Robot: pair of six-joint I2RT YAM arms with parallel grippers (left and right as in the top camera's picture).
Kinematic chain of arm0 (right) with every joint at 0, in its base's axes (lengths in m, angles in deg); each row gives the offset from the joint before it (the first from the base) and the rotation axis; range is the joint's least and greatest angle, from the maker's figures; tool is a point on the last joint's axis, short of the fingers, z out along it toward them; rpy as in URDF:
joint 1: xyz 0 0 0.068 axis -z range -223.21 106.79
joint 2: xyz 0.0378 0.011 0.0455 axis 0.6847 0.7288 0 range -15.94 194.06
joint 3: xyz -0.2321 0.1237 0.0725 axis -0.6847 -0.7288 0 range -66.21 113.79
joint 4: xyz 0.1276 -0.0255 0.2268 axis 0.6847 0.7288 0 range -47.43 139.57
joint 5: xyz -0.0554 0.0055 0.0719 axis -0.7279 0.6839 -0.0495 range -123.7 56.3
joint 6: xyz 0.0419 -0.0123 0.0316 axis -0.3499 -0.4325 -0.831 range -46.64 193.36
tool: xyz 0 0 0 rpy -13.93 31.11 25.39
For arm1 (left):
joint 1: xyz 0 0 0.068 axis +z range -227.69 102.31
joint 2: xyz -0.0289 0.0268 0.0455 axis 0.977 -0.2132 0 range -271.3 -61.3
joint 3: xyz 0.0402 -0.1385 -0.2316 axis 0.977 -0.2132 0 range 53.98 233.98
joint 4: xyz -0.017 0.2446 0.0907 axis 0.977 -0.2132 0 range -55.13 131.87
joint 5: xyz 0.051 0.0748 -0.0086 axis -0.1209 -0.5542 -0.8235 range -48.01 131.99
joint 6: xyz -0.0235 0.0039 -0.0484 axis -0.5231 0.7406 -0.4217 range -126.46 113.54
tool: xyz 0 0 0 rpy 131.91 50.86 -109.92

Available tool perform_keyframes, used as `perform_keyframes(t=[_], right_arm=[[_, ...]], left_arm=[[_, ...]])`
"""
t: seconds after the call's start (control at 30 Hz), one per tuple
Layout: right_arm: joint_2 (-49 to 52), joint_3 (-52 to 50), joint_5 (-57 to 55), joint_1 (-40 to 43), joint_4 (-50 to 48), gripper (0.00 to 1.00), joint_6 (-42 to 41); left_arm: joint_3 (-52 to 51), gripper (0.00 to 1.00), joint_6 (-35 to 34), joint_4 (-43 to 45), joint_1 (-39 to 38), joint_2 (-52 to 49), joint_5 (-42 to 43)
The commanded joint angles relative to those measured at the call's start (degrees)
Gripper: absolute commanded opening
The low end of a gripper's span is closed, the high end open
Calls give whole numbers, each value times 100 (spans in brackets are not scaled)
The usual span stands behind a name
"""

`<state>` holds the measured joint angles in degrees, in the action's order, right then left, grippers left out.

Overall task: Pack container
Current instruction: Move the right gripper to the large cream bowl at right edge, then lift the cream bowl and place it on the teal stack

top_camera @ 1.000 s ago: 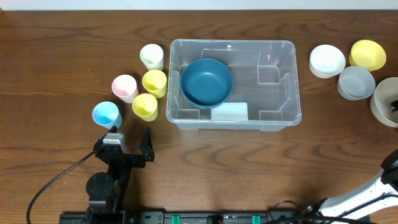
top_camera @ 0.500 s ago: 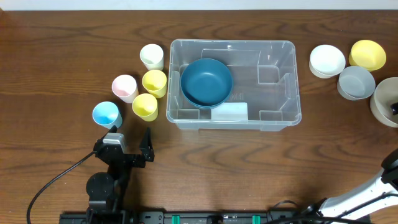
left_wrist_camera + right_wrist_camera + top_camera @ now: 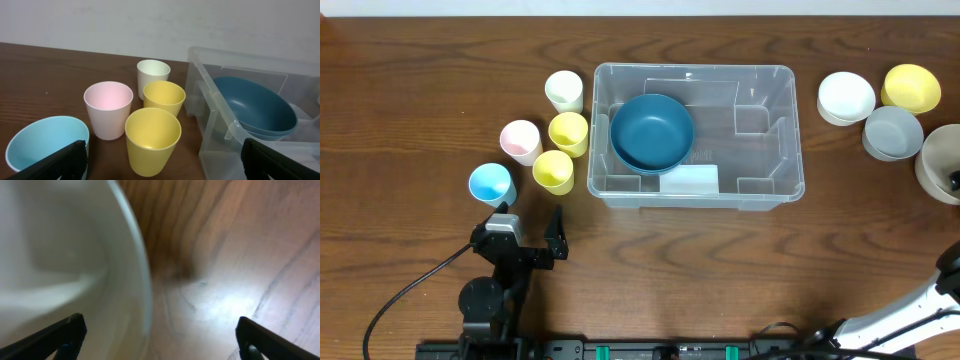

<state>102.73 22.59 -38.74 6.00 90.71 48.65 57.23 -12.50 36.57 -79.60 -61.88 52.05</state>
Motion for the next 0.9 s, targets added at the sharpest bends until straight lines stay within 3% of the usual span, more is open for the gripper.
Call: perform_keyframes(t=[0.0, 0.03, 0.43, 0.6, 0.87], right_arm=[[140, -55, -118, 94, 26, 83, 37], [164, -57, -118, 116, 31, 74, 37], [227, -57, -428, 291, 195, 20, -72], [208, -52, -603, 387, 409, 1, -315], [-254, 415, -319, 428, 1067, 1, -398]], left_arm=[[-177, 98, -26, -55, 35, 35, -48], [-177, 98, -26, -55, 35, 35, -48], [-177, 98, -28, -55, 35, 35, -48], [-177, 98, -28, -55, 35, 35, -48], [-177, 98, -28, -55, 35, 35, -48]])
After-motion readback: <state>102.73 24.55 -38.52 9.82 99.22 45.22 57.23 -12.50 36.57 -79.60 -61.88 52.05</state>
